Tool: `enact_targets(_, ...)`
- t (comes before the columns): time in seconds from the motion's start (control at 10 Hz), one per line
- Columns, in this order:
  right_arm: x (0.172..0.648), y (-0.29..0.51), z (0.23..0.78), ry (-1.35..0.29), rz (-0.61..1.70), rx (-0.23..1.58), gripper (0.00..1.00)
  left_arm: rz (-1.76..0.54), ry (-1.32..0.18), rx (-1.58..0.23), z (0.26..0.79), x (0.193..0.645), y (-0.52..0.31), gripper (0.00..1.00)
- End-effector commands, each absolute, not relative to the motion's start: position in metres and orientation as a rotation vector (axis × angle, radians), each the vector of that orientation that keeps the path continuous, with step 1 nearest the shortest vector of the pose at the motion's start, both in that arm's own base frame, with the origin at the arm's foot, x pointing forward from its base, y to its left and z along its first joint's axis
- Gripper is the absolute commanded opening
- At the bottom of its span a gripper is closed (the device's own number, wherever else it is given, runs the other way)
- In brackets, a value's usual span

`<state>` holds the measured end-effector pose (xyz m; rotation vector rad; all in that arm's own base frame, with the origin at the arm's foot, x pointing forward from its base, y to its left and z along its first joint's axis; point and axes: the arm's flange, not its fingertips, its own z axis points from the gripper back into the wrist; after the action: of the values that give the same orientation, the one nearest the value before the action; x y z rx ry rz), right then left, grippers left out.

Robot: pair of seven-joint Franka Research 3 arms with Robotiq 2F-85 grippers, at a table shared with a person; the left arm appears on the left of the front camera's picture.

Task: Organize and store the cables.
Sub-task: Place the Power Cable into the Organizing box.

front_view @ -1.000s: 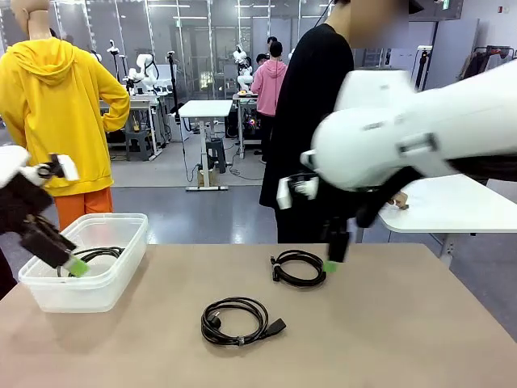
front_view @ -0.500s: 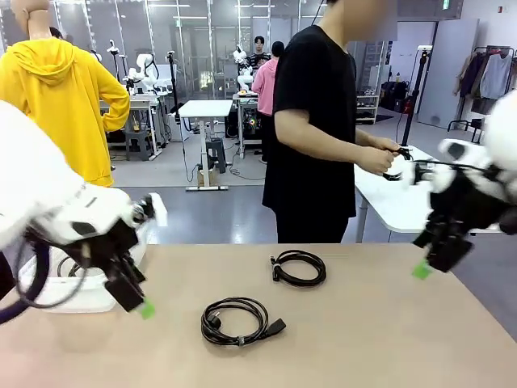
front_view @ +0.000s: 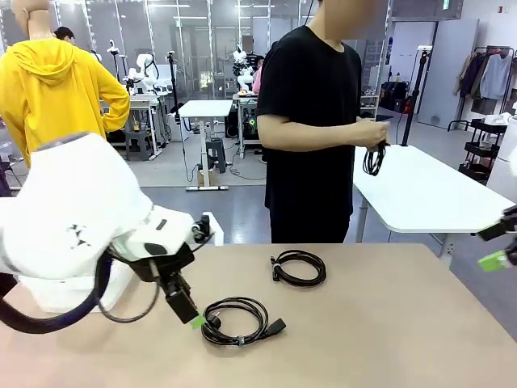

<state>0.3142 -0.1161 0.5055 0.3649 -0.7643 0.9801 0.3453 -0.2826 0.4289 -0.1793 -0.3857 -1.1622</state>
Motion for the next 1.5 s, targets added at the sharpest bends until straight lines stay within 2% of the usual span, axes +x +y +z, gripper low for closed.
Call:
enact_targets(0.0,0.256,-0.128,0.444,-0.888,0.92,0.427,1.0,-1.158,-0.396,-0.153,0.419,0.356,-0.299,1.0)
enact_targets(0.2,0.231,-0.142,0.417,-0.99,0.852,0.446,1.0,-1.143,-0.398,-0.154,0.412,0.36,-0.302,1.0)
enact_targets(0.4,0.242,-0.134,0.406,-0.998,0.9,0.417,1.0,-1.167,-0.378,-0.174,0.412,0.357,-0.297,1.0)
enact_targets(0.5,0.275,-0.207,0.475,-0.966,0.835,0.435,1.0,-1.167,-0.378,-0.174,0.412,0.357,-0.297,1.0)
enact_targets(1.1,0.275,-0.207,0.475,-0.966,0.835,0.435,1.0,-1.163,-0.375,-0.174,0.409,0.358,-0.297,1.0)
enact_targets(1.2,0.275,-0.207,0.475,-0.966,0.835,0.435,1.0,-1.184,-0.319,-0.14,0.392,0.367,-0.317,1.0)
enact_targets(1.4,0.275,-0.207,0.475,-0.966,0.835,0.435,1.0,-1.223,-0.34,-0.146,0.377,0.374,-0.347,1.0)
